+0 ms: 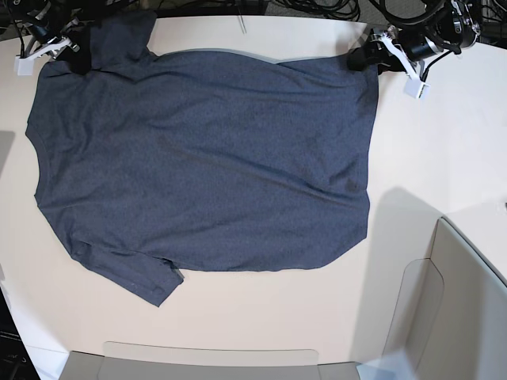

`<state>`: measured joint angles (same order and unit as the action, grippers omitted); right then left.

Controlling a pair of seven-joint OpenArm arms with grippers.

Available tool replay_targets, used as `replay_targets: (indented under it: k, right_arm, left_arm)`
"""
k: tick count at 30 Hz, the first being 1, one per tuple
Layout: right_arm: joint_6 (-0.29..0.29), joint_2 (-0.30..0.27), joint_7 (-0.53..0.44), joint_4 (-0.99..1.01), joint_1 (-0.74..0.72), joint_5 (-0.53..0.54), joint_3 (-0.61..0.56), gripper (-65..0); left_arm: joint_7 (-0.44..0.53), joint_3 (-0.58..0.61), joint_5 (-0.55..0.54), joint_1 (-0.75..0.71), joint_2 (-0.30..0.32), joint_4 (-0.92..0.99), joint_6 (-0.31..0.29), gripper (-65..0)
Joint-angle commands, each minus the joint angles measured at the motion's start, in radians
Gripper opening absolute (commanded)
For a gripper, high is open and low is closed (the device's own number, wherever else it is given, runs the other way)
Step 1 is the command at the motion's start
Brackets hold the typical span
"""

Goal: Layout the t-shirt on the table in an organized manner, then fold the t-shirt properly
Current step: 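Release the shirt and hold both grippers at its edges, then grasp the shirt's shoulder edges with both grippers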

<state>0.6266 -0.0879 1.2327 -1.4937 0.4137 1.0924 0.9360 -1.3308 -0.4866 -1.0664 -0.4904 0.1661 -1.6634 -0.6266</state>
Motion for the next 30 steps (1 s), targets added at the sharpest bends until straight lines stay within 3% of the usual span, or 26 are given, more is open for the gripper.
replay_targets:
  k: [1, 4, 9, 23, 30]
  right_arm:
    - [-0.035, 0.003, 0.100, 0.020, 0.020, -0.173, -0.008, -65.0]
    - [-0.035, 0.003, 0.100, 0.020, 0.020, -0.173, -0.008, -65.0]
    - [-0.035, 0.003, 0.101, 0.020, 0.023, -0.173, -0.008, -65.0]
    - [-0.034, -0.051, 0.104, -0.092, 0.080, -0.137, 0.001, -65.0]
    - [-0.032, -0.069, 0.104, -0.149, 0.109, -0.137, 0.001, -65.0]
  left_arm:
    - [-0.065, 0.006, 0.097, -0.014, 0.000, 0.006, 0.014, -37.3]
    - [-0.065, 0.006, 0.097, 0.006, 0.000, 0.006, 0.014, -42.6]
    - [-0.065, 0.002, 0.097, 0.012, 0.000, 0.006, 0.014, -65.0]
    - [-0.065, -0.005, 0.096, 0.014, 0.008, 0.002, 0.014, -65.0]
    - [-0.065, -0.076, 0.096, 0.016, 0.008, -0.108, 0.014, -65.0]
